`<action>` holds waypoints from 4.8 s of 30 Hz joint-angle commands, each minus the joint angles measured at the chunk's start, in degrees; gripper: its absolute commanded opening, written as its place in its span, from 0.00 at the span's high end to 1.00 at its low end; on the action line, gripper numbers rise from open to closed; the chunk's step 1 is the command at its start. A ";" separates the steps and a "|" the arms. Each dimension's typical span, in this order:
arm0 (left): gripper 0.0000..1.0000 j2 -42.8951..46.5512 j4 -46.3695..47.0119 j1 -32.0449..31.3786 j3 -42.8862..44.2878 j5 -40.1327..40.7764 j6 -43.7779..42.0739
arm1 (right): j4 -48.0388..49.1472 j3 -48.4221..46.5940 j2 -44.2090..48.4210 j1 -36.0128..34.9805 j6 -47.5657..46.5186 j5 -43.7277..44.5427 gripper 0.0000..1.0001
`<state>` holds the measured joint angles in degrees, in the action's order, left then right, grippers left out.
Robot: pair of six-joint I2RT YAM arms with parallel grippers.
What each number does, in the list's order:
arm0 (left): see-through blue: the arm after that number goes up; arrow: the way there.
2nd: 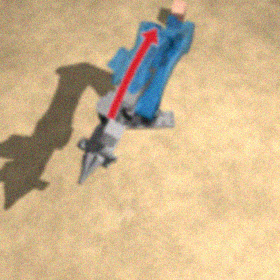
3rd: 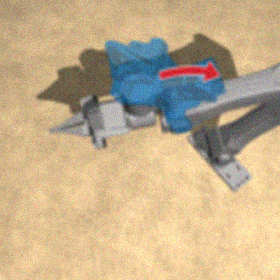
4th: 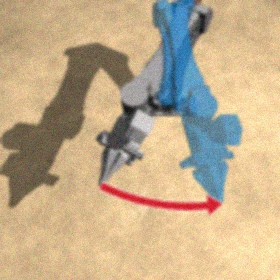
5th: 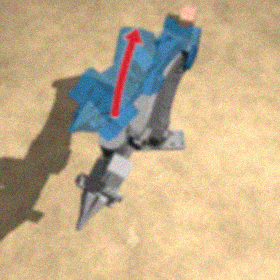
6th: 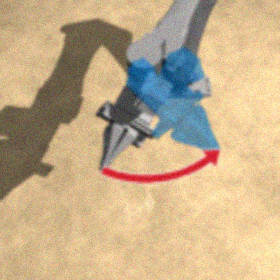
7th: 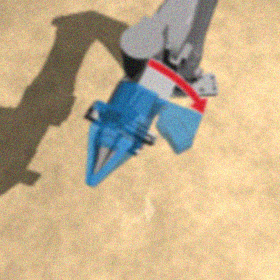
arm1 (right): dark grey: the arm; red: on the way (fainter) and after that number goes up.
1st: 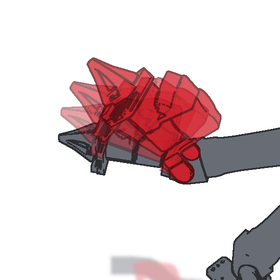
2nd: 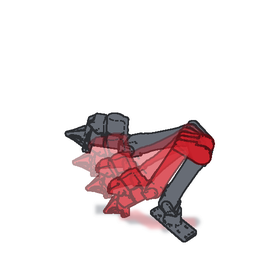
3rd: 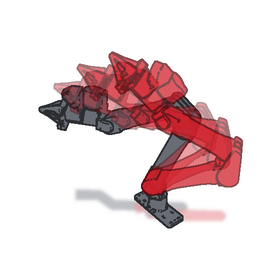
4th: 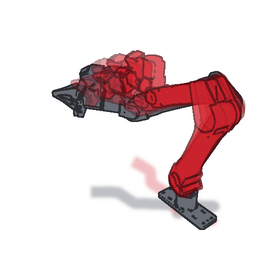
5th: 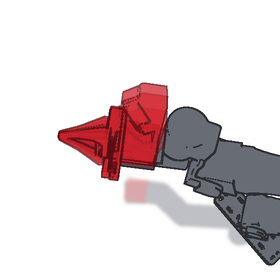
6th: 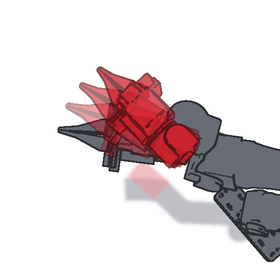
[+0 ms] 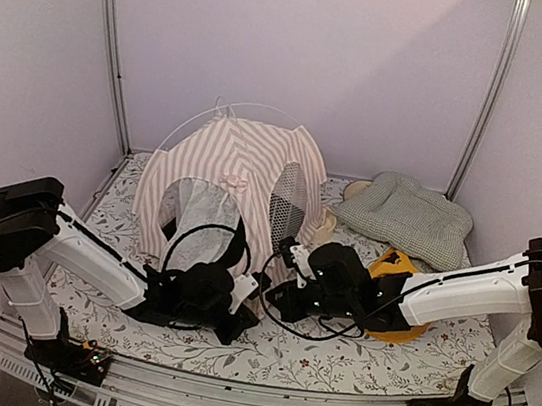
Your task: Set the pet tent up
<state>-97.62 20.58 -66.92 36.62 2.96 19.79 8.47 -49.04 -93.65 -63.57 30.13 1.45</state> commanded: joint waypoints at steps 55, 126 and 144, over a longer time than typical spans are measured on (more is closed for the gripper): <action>1.00 11.02 -2.61 -2.88 -9.09 1.37 3.84 | -1.56 -0.56 5.70 -0.25 -0.68 -15.07 1.00; 0.50 19.03 4.59 16.21 9.32 15.10 -24.21 | 13.36 -19.87 -5.23 9.53 11.22 -30.66 1.00; 0.94 13.71 7.46 17.34 12.68 16.86 -25.22 | 12.02 -22.02 -5.17 9.58 11.09 -30.45 1.00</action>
<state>-83.07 25.63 -50.30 47.77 19.03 -5.21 18.92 -68.97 -98.72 -53.87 42.52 -29.04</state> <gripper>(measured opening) 0.185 0.018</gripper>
